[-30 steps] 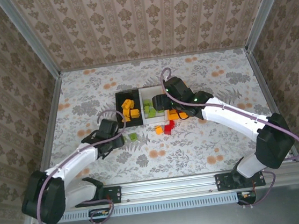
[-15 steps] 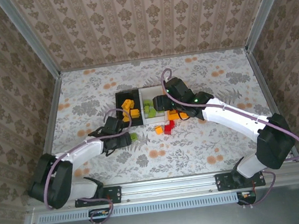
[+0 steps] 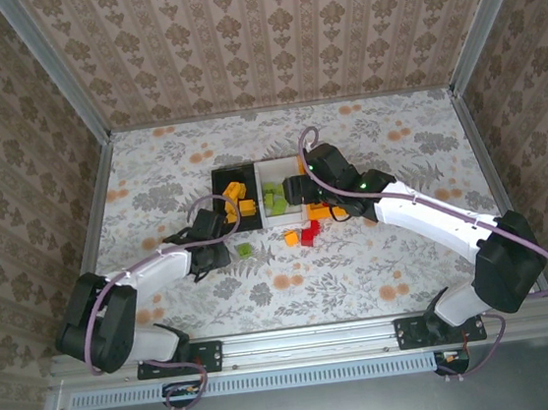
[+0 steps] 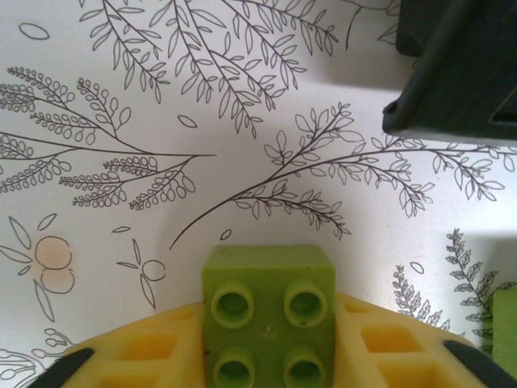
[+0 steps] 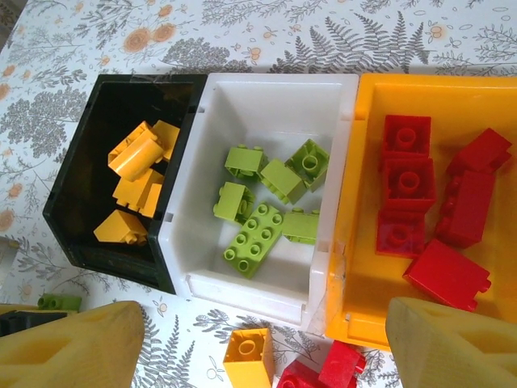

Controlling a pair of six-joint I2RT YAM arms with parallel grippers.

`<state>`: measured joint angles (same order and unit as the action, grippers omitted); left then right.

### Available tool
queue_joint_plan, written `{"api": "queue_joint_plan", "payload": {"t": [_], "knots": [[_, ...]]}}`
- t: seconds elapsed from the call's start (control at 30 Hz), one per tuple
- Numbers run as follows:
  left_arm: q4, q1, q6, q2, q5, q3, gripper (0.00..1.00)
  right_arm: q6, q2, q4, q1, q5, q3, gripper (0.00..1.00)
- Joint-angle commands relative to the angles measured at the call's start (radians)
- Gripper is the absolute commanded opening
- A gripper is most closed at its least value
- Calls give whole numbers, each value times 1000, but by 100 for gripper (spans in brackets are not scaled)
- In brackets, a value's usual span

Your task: Sort the legos into containers by color

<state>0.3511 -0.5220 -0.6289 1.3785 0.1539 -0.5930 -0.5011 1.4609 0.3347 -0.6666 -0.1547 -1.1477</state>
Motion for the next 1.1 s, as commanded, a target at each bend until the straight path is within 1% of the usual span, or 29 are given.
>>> {"api": "queue_joint_plan", "payload": {"t": [0.0, 0.1, 0.2, 0.27, 0.33, 0.43, 0.5, 0.63, 0.7, 0.77, 0.93, 0.97, 1.07], "knots": [[-127, -5, 15, 40, -68, 11, 29, 3, -33, -25, 8, -23, 24, 80], [-65, -43, 23, -33, -48, -13, 26, -6, -50, -29, 11, -26, 44, 80], [7, -107, 25, -111, -18, -62, 26, -21, -62, -38, 16, -29, 82, 80], [39, -159, 27, -133, 4, -118, 26, -35, -114, -43, 21, -32, 116, 80], [56, -203, 34, -113, 14, -186, 26, -52, -141, -52, 25, -42, 157, 80], [31, -253, 55, -42, 16, -290, 26, -79, -190, -57, 31, -63, 225, 80], [9, -264, 71, 29, 6, -363, 27, -91, -221, -57, 38, -66, 264, 80], [-34, -260, 112, 201, -40, -524, 27, -104, -274, -42, 47, -75, 322, 81], [-32, -250, 126, 286, -54, -603, 27, -109, -293, -34, 51, -78, 341, 81], [-27, -233, 133, 368, -93, -680, 27, -111, -309, -26, 55, -77, 355, 81], [23, -222, 146, 497, -97, -805, 27, -111, -349, -17, 64, -78, 376, 81], [26, -220, 146, 507, -96, -815, 29, -110, -355, -17, 66, -77, 378, 81], [26, -220, 140, 521, -89, -827, 39, -105, -371, -12, 73, -76, 381, 82]]}}
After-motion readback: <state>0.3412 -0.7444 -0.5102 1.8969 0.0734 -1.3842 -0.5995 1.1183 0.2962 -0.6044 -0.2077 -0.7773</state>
